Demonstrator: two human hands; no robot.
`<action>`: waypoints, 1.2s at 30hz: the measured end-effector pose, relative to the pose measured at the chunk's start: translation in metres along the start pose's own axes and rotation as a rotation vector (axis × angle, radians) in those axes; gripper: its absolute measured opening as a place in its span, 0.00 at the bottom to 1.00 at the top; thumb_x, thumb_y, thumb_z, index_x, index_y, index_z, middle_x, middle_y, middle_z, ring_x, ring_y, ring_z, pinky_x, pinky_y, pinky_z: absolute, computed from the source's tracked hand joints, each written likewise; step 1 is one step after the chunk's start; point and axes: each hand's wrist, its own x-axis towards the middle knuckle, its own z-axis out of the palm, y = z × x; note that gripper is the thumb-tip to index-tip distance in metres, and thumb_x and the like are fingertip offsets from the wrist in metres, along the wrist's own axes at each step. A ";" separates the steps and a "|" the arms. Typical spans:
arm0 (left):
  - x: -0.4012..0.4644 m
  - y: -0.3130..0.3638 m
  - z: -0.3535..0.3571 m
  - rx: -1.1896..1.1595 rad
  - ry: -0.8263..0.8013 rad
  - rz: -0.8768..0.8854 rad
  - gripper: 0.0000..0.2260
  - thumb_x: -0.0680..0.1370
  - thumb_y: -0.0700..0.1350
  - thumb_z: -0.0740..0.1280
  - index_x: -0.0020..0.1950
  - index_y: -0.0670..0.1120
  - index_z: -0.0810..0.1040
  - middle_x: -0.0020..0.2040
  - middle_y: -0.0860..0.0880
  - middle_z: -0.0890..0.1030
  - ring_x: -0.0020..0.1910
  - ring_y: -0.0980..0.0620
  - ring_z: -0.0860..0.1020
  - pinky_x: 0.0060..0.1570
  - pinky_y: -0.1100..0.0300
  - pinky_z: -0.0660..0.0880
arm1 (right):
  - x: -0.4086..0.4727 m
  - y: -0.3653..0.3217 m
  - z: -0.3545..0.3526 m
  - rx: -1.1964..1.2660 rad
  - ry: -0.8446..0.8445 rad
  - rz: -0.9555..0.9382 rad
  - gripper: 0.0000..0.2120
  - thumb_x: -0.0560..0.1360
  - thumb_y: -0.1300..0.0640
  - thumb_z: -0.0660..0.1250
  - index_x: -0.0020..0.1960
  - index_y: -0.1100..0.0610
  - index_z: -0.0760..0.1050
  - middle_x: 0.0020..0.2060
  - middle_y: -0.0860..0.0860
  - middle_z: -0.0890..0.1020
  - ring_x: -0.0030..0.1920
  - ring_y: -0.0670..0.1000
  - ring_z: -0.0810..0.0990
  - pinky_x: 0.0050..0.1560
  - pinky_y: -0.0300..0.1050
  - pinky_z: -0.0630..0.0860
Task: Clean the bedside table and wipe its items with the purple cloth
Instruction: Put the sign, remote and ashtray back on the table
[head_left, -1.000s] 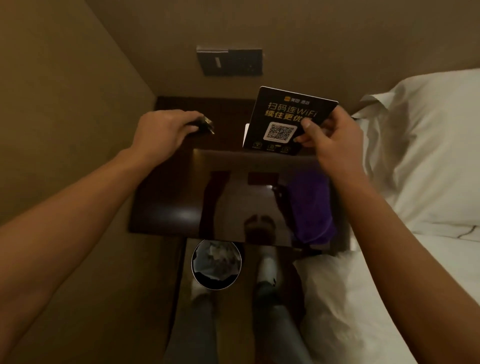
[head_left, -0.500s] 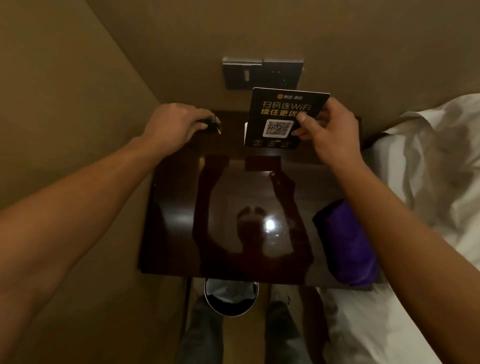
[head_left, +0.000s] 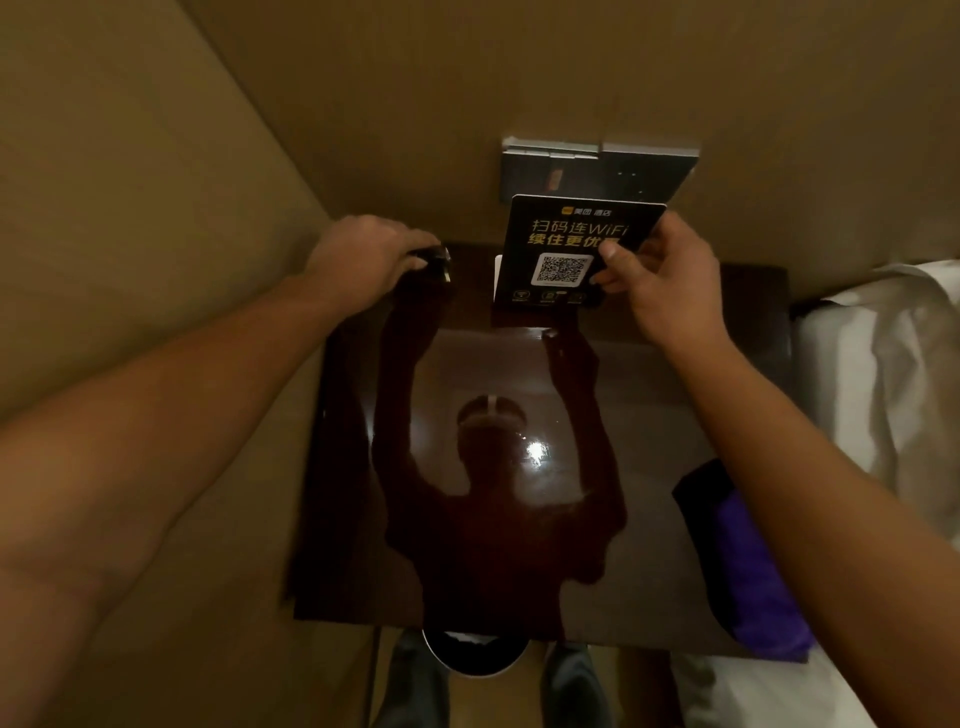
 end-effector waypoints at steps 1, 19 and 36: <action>0.002 -0.003 0.005 0.003 0.000 -0.005 0.16 0.83 0.47 0.65 0.71 0.49 0.76 0.62 0.43 0.82 0.59 0.41 0.80 0.53 0.47 0.76 | 0.003 0.002 0.006 0.001 0.000 0.004 0.12 0.82 0.61 0.68 0.64 0.61 0.74 0.51 0.54 0.84 0.45 0.52 0.86 0.49 0.47 0.84; 0.027 -0.032 0.042 0.003 0.025 -0.009 0.16 0.82 0.48 0.66 0.70 0.50 0.77 0.59 0.44 0.83 0.57 0.41 0.80 0.52 0.46 0.77 | 0.031 0.027 0.050 0.009 0.000 0.001 0.10 0.80 0.58 0.70 0.60 0.57 0.76 0.51 0.51 0.85 0.45 0.48 0.88 0.50 0.50 0.86; 0.037 -0.045 0.057 0.010 0.007 -0.031 0.18 0.82 0.44 0.65 0.72 0.48 0.75 0.60 0.42 0.81 0.59 0.40 0.76 0.59 0.46 0.72 | 0.039 0.023 0.068 0.062 0.057 -0.021 0.11 0.80 0.60 0.70 0.62 0.60 0.77 0.48 0.48 0.84 0.46 0.47 0.88 0.51 0.49 0.85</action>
